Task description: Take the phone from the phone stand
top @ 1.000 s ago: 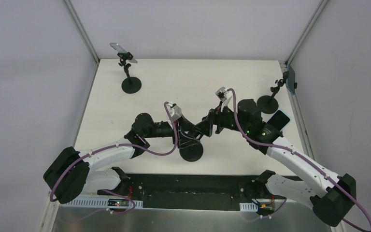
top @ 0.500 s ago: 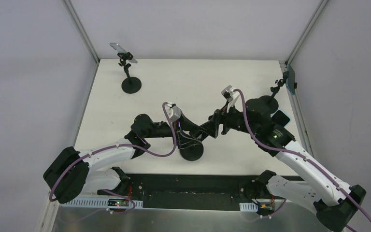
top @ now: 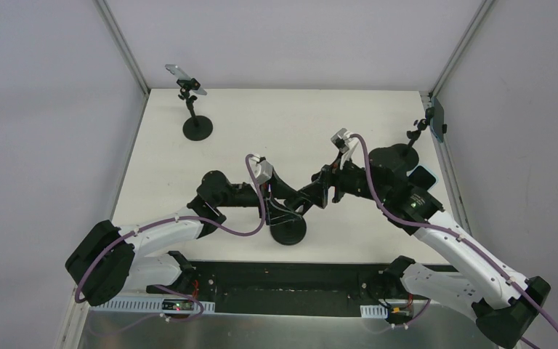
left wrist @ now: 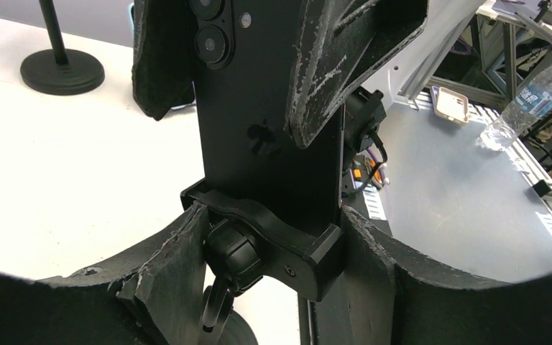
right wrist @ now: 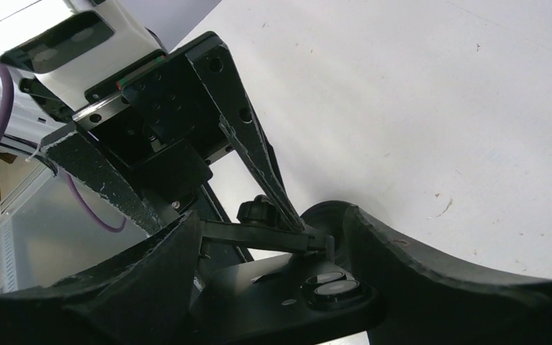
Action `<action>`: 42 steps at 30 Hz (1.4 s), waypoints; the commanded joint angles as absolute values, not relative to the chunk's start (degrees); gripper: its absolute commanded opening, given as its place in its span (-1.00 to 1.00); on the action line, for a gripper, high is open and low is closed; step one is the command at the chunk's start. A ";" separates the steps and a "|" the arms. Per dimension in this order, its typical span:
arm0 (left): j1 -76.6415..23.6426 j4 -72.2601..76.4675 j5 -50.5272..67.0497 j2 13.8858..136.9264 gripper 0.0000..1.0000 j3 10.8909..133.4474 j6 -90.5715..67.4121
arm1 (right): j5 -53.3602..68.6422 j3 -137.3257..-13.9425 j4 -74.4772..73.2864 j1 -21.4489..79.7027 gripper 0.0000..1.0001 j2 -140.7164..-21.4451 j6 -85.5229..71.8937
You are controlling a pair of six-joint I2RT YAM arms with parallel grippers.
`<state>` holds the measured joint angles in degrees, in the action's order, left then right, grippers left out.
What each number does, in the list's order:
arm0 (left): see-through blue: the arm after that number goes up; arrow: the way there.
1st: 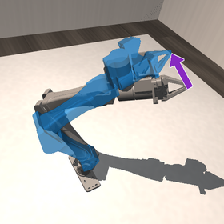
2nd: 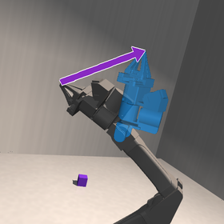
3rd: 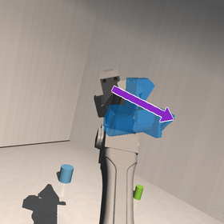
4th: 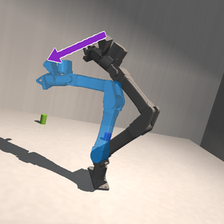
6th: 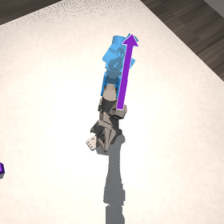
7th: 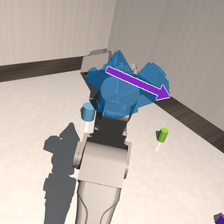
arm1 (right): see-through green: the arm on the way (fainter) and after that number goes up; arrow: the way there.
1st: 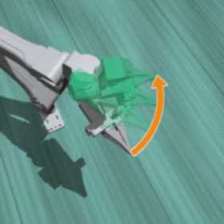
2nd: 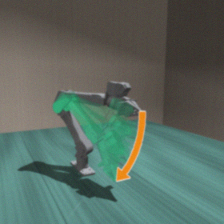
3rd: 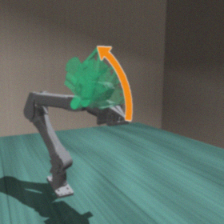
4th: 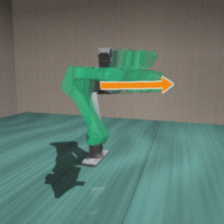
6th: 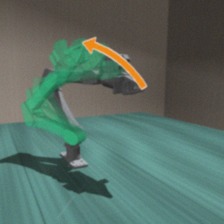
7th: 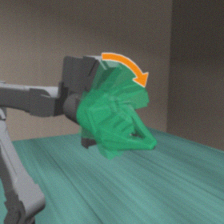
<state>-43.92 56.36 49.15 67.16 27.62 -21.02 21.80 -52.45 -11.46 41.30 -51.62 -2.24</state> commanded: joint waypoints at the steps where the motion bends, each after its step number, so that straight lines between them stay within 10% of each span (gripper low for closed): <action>1: -44.34 54.58 58.96 65.40 -1.00 27.85 -22.45 | 20.56 -55.46 -2.26 41.98 -1.00 -51.85 3.63; 42: -42.63 54.43 48.05 69.17 -1.00 29.18 -22.22 | 31.11 -57.57 -0.26 47.71 -1.00 -53.30 -1.53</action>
